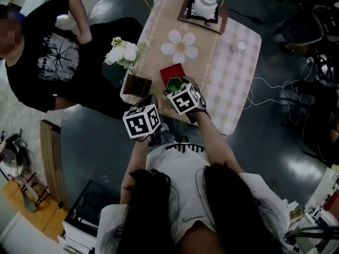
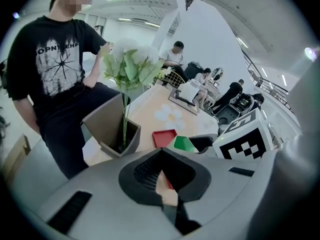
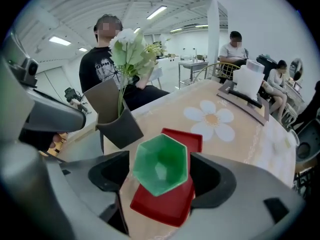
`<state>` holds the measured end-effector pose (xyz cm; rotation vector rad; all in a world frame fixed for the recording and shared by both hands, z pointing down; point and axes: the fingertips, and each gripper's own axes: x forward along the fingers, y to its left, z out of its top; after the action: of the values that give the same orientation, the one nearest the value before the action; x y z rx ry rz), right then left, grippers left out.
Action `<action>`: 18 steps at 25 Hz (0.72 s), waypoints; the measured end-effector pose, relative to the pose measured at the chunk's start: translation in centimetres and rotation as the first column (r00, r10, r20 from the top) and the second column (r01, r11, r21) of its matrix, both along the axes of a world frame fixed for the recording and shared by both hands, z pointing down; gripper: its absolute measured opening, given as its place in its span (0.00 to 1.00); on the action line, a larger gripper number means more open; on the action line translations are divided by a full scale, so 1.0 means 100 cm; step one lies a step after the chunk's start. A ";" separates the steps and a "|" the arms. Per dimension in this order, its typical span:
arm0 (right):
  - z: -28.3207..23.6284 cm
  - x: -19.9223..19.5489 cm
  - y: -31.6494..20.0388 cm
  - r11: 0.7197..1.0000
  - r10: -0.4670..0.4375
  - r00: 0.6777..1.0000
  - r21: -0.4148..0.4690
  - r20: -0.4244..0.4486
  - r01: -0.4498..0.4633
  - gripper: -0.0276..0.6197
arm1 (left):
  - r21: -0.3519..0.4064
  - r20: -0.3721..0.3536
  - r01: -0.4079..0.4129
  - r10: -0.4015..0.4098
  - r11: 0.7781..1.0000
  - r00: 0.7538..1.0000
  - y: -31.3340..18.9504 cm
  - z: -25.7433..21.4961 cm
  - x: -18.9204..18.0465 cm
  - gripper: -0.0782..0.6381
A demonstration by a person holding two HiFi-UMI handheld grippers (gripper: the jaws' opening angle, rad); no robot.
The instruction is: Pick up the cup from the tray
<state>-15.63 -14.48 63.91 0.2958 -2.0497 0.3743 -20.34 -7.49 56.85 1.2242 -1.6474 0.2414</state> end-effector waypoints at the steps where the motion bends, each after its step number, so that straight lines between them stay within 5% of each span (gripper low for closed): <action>1: 0.002 -0.001 0.001 1.000 -0.008 1.000 -0.001 -0.008 0.008 0.64 | -0.002 -0.002 0.001 -0.001 1.000 1.000 0.000 0.001 -0.001 0.12; 5: 0.005 -0.003 -0.004 1.000 0.012 1.000 0.006 -0.011 -0.012 0.63 | -0.009 -0.001 -0.001 0.001 1.000 1.000 -0.002 0.004 -0.001 0.12; 6: 0.004 -0.003 -0.005 1.000 0.020 1.000 0.009 -0.006 -0.020 0.54 | -0.010 0.000 -0.003 0.003 1.000 1.000 -0.003 0.004 -0.001 0.12; 18: -0.013 0.005 -0.018 0.997 0.068 0.997 0.028 0.019 -0.069 0.53 | 0.009 -0.005 -0.051 0.051 0.999 0.999 -0.017 0.003 0.005 0.12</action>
<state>-15.14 -16.32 62.58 0.3822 -2.0675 0.3912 -19.85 -9.14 57.19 1.2733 -1.6158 0.2622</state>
